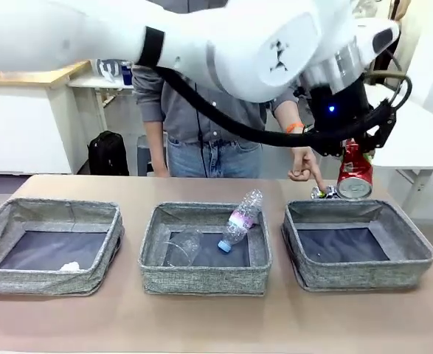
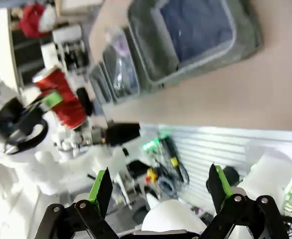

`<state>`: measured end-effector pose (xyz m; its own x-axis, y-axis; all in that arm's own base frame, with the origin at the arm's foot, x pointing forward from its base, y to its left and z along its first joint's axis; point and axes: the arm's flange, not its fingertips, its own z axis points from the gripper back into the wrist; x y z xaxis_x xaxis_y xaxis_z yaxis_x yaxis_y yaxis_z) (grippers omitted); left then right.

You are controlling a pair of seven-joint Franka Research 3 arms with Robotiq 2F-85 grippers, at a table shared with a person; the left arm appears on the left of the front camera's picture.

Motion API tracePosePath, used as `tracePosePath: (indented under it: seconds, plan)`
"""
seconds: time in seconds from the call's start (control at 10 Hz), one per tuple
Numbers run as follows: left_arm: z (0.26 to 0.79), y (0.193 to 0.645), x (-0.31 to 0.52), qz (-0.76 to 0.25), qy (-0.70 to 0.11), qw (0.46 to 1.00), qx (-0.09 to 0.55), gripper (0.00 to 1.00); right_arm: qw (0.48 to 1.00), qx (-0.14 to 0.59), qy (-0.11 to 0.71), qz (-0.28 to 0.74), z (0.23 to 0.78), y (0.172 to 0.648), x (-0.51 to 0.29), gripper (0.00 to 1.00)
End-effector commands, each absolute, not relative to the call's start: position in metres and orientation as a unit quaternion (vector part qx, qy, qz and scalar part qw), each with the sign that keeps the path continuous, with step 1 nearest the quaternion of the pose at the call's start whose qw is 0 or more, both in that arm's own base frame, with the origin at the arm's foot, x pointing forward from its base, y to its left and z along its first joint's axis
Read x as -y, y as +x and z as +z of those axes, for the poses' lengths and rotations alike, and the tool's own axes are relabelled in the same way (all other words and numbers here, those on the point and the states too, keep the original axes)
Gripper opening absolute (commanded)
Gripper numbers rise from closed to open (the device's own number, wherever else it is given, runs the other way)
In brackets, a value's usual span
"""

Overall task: Sort the waste into the appropriate baskets.
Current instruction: Place the picked waste into the Fabric basket indicated by the person.

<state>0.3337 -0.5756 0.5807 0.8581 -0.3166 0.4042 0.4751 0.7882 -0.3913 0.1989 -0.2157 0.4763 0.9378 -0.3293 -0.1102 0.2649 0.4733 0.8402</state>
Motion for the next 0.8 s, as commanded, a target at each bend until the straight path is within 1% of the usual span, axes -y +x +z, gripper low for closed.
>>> tracePosePath:
  seconds: [0.0,0.1,0.2,0.3,0.4,0.5,0.6,0.7]
  plan:
    - [0.580,0.374,0.624,-0.186,-0.219,0.945,0.158,0.31,0.843,0.121,0.476,-0.219,0.496,0.203,0.216,1.00]
    - [0.558,0.382,0.635,-0.164,-0.198,0.955,0.151,0.31,0.858,0.033,0.483,-0.173,0.476,0.199,0.216,1.00]
    - [0.540,0.385,0.640,-0.143,-0.177,0.965,0.130,0.31,0.858,0.033,0.483,-0.173,0.476,0.199,0.216,1.00]
    - [0.543,0.383,0.642,-0.162,-0.118,0.976,0.080,0.31,0.858,0.033,0.483,-0.173,0.476,0.199,0.216,1.00]
    - [0.525,0.384,0.615,-0.176,-0.191,0.954,0.149,0.31,0.858,0.033,0.483,-0.173,0.476,0.199,0.216,1.00]
    - [0.525,0.384,0.615,-0.176,-0.191,0.954,0.149,0.31,0.858,0.033,0.483,-0.173,0.476,0.199,0.216,1.00]
    - [0.514,0.384,0.625,-0.167,-0.155,0.967,0.118,0.31,0.858,0.033,0.483,-0.173,0.476,0.199,0.216,1.00]
    - [0.501,0.390,0.628,-0.129,-0.170,0.966,0.146,0.31,0.858,0.033,0.483,-0.173,0.476,0.199,0.216,1.00]
